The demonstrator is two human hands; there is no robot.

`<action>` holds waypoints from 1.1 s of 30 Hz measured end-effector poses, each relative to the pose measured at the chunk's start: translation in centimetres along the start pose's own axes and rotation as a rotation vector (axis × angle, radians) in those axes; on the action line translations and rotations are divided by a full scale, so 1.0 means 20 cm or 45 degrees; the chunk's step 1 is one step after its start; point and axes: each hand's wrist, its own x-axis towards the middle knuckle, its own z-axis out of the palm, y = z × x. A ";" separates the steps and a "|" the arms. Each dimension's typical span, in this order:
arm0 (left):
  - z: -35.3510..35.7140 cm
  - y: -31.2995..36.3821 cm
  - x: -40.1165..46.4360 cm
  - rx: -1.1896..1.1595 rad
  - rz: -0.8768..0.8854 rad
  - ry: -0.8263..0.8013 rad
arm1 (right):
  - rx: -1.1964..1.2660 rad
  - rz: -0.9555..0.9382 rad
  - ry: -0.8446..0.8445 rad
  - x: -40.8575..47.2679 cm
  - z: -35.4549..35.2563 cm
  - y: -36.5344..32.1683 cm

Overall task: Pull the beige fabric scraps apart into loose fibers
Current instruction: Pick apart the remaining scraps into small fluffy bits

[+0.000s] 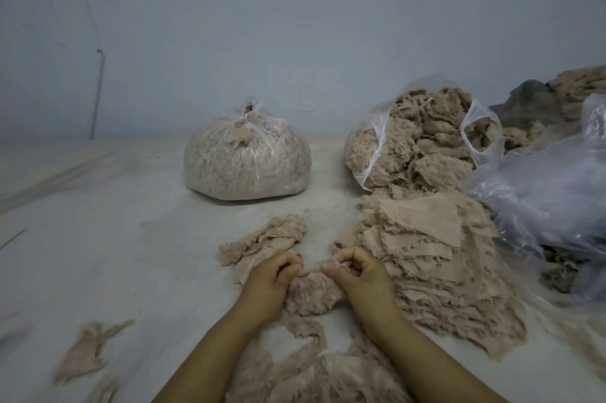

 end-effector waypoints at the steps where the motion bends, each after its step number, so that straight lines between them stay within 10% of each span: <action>1: -0.01 0.00 0.01 -0.079 -0.069 0.102 | 0.020 0.028 0.045 0.00 -0.01 0.00; 5: -0.06 -0.02 0.03 -0.316 -0.169 0.295 | 0.066 0.079 0.063 0.00 -0.02 0.01; 11: 0.02 -0.04 -0.01 0.168 0.041 -0.287 | 0.087 0.071 0.115 0.00 0.00 0.02; 26: -0.04 -0.07 0.00 0.241 -0.131 0.404 | 0.222 -0.110 0.318 0.01 -0.01 -0.03; 30: -0.01 0.04 -0.02 -0.067 0.008 0.007 | 0.146 -0.108 0.177 -0.01 0.01 -0.02; 33: 0.00 0.01 -0.03 0.291 0.076 -0.258 | 0.225 -0.078 0.292 0.01 0.00 -0.02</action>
